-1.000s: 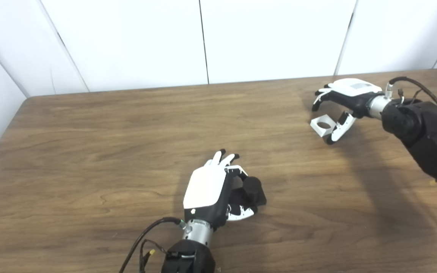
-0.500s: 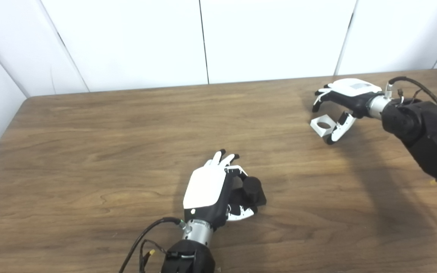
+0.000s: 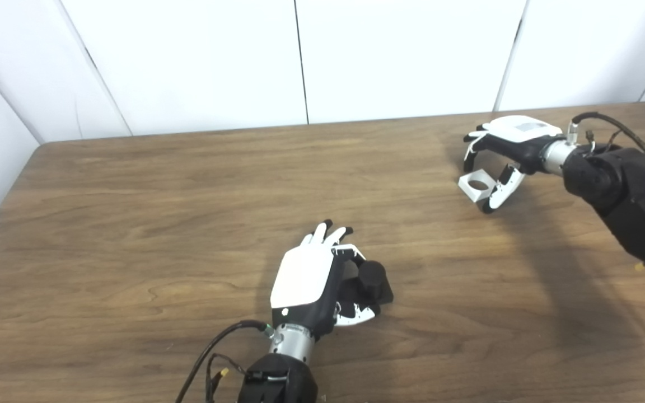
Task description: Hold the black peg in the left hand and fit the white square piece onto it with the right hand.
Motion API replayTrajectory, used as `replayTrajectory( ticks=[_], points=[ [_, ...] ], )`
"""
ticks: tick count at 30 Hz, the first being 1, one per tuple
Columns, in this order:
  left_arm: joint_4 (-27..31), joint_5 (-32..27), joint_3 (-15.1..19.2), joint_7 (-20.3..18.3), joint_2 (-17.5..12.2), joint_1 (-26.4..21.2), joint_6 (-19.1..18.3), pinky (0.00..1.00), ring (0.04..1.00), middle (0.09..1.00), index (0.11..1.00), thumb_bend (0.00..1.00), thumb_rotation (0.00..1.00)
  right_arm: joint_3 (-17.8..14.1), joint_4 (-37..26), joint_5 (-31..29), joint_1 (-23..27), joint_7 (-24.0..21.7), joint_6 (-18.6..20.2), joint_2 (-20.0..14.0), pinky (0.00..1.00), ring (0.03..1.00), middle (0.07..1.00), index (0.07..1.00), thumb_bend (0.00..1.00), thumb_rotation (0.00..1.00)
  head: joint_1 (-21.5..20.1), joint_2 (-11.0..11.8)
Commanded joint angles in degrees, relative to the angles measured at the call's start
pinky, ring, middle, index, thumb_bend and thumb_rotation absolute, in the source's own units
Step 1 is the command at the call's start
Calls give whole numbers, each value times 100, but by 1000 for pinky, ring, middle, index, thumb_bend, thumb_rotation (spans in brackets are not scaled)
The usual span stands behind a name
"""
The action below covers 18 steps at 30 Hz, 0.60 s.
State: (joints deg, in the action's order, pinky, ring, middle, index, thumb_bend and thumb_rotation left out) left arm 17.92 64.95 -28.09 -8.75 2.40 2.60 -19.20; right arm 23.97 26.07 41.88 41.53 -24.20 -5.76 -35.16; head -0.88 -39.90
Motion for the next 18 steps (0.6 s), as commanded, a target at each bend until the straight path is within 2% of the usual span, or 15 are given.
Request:
replayTrajectory(
  ticks=[1, 18],
  points=[
    [49, 51, 6, -34, 2, -31, 21, 957, 997, 912, 492, 515, 69, -7, 32, 64, 180, -36, -33, -177, 1000, 1000, 939, 666, 845, 164, -7, -1],
    [84, 64, 2, -62, 27, -16, 2, 966, 1000, 913, 492, 515, 69, 39, 61, 93, 123, -19, -189, -308, 1000, 1000, 936, 666, 853, 163, -17, -7]
  ],
)
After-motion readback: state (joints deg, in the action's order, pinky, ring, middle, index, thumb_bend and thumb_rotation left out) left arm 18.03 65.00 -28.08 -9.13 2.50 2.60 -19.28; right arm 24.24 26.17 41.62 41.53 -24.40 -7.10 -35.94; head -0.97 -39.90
